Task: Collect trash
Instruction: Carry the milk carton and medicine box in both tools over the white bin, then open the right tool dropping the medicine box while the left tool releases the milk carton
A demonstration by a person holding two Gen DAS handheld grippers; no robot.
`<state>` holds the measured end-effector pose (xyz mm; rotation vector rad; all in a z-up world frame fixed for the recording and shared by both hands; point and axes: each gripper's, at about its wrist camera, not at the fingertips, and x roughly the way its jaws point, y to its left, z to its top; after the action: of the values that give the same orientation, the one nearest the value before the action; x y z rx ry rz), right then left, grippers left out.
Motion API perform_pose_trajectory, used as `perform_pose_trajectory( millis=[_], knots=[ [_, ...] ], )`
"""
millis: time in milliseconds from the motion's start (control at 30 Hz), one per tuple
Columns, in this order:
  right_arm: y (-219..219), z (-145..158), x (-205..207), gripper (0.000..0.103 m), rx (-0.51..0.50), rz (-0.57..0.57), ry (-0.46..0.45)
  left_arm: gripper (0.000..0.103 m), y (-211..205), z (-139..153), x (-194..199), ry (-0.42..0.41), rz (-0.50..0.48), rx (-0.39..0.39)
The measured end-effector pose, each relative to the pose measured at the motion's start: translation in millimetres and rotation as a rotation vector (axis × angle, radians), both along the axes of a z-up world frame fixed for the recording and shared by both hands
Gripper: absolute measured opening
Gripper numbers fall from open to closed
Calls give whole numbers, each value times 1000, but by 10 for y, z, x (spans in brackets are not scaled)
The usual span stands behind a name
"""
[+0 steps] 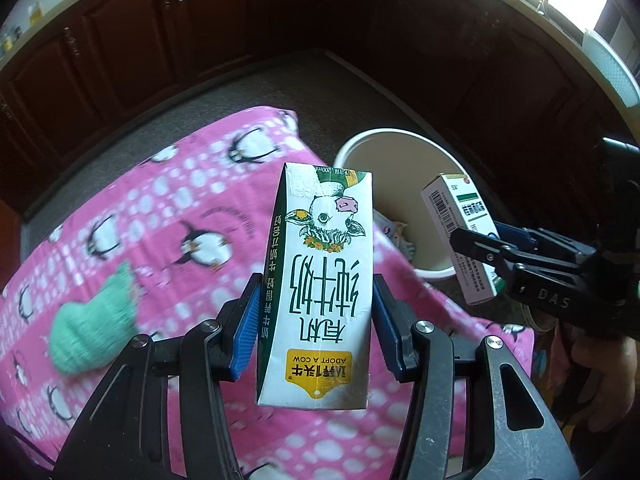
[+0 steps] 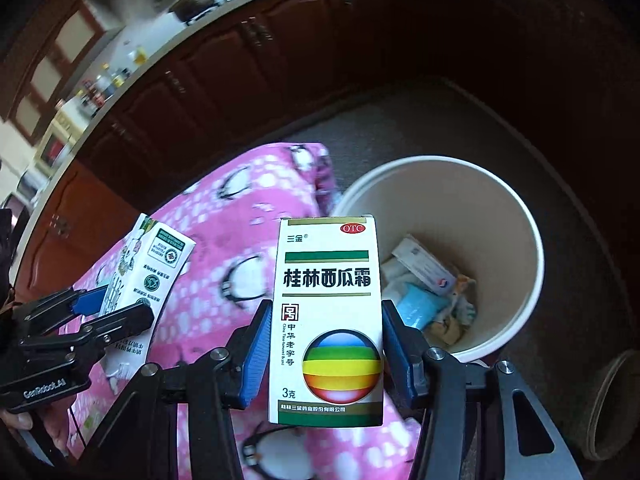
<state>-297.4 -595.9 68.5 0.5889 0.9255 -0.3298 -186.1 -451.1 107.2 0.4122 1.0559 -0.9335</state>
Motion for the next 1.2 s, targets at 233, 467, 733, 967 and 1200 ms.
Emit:
perform_pose_trajectory(
  millis=[233, 467, 733, 967, 1200],
  knots=[
    [-333, -227, -32, 50, 34, -81, 32, 50, -459, -117, -33, 51, -39, 3],
    [-619, -466, -62, 50, 72, -153, 49, 50, -816, -279, -40, 80, -51, 4],
    [-807, -694, -56, 50, 98, -192, 91, 50, -1014, -442, -28, 104, -51, 6],
    [-895, -762, -146, 60, 119, -250, 94, 50, -1094, -471, -165, 95, -57, 14],
    [-873, -712, -257, 60, 115, -253, 86, 50, -1190, -557, -167, 107, -61, 25]
  ],
)
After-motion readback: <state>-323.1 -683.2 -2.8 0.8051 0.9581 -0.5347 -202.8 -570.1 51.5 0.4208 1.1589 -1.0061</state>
